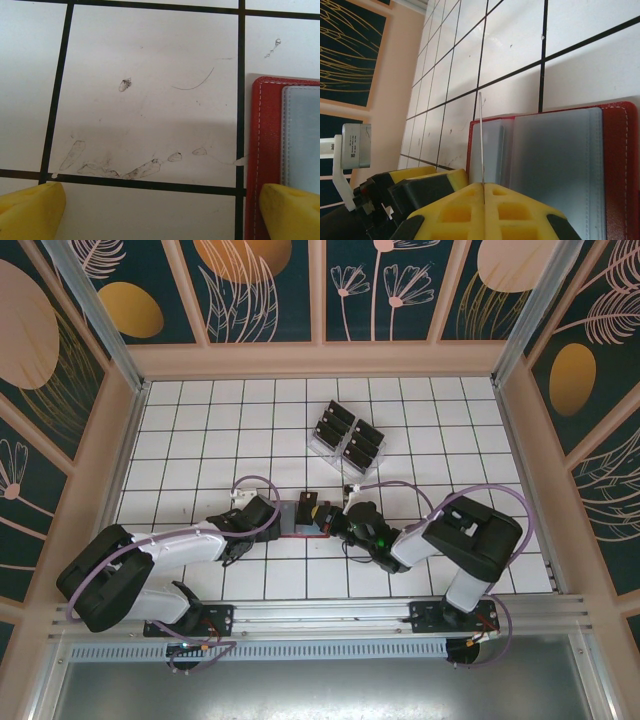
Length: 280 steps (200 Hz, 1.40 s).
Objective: Put the credit cards into the card holder
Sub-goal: Insert the credit card into the card slot.
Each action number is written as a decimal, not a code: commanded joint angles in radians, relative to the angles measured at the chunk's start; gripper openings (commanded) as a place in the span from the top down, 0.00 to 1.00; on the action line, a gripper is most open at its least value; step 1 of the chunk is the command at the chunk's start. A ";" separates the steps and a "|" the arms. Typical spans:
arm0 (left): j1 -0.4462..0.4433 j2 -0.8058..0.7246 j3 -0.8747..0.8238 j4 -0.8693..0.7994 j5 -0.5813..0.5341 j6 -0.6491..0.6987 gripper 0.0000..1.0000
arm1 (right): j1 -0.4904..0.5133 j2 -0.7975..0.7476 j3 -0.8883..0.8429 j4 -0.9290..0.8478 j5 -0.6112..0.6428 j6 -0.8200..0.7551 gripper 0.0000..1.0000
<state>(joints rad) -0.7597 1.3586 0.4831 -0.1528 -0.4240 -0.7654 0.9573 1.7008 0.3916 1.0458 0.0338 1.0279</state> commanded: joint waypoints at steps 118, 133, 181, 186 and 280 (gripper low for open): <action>-0.005 0.019 -0.021 -0.004 -0.008 -0.013 0.01 | -0.012 0.096 -0.022 0.142 0.013 0.016 1.00; -0.006 0.019 -0.021 -0.004 -0.008 -0.014 0.01 | -0.014 0.108 -0.022 0.163 0.003 0.023 1.00; -0.005 0.020 -0.023 -0.004 -0.006 -0.015 0.01 | -0.015 0.142 -0.013 0.201 -0.014 0.038 1.00; -0.006 0.019 -0.023 -0.004 -0.006 -0.014 0.01 | -0.015 0.144 -0.012 0.201 -0.014 0.038 1.00; -0.006 0.018 -0.026 -0.002 -0.007 -0.014 0.02 | -0.012 0.176 -0.010 0.227 -0.075 0.074 1.00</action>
<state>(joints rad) -0.7597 1.3624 0.4767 -0.1345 -0.4240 -0.7719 0.9482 1.8565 0.3805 1.2312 -0.0280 1.0836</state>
